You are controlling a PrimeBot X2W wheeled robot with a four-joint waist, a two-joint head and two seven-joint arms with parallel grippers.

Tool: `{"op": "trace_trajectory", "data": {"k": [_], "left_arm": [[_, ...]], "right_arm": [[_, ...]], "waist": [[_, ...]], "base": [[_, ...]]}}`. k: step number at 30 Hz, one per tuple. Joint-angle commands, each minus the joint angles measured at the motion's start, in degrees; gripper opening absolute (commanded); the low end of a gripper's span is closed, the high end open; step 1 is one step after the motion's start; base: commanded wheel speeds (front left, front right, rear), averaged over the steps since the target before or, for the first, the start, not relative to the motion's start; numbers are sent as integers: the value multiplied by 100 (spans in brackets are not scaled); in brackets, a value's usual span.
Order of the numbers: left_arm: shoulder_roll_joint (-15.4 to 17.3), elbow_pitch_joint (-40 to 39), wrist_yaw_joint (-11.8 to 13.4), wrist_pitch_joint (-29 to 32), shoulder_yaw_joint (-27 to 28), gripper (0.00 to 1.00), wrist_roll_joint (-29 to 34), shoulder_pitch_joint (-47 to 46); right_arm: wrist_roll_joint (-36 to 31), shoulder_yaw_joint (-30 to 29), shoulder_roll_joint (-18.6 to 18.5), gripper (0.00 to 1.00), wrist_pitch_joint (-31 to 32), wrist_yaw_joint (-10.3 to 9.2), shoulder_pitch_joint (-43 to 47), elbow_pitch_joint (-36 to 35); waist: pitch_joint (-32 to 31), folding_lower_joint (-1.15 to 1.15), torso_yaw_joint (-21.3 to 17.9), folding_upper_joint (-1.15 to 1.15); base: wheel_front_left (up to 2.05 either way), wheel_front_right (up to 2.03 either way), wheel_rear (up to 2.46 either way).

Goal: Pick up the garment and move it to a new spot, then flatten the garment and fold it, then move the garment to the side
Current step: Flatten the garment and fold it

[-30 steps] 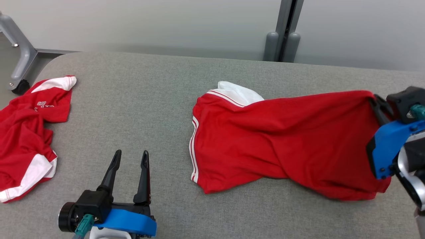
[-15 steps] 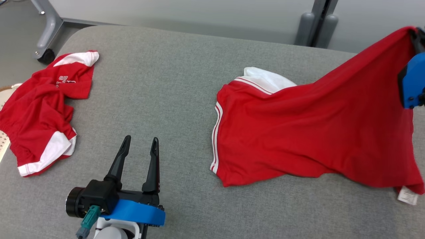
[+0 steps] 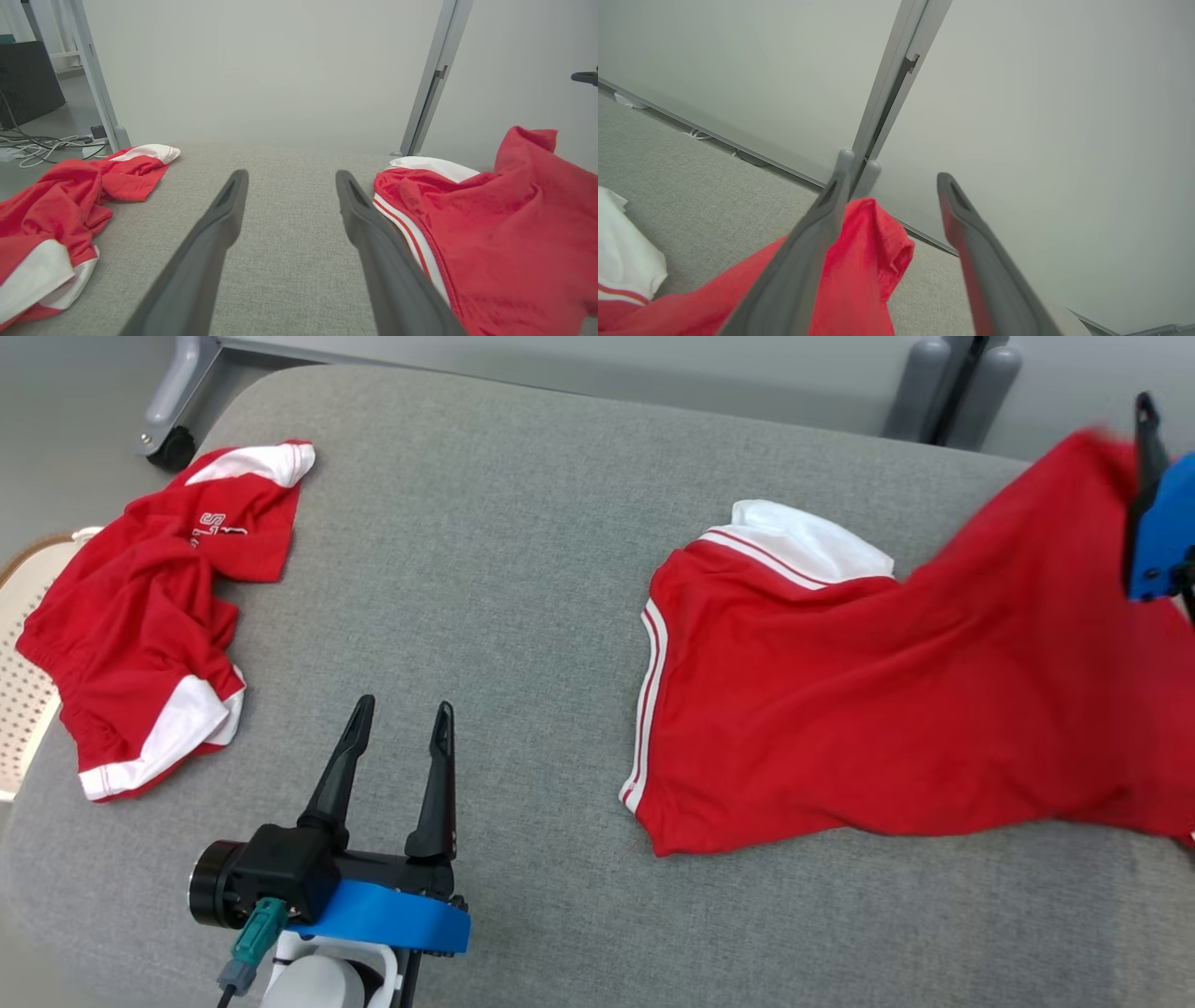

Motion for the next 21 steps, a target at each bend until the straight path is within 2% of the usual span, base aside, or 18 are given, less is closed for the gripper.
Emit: {"op": "trace_trajectory", "data": {"k": [1,4,9,13,21], "left_arm": [[10,22,26,-24,18,100,13,2],[45,59,46,-25,76,100,-9,78],[105,129,97,-26,149,100,-50,225],[145,169,126,-19,171,100,-98,353],[263,173,230,36,276,100,-201,638]], "right_arm": [[25,-36,71,100,-104,-1,34,75],[181,-49,219,100,-274,-1,343,145],[578,61,438,100,-564,0,1085,-201],[842,-13,630,100,-853,0,1974,-938],[1347,-519,1414,100,-1317,0,3880,-2732]], "waist": [[-69,0,-65,-1],[-212,0,-199,-1],[-488,0,-465,-1],[-713,0,-671,-1],[-1103,0,-973,-1]], "base": [[0,0,0],[0,0,0],[0,0,0],[0,0,0],[0,0,0]]}}
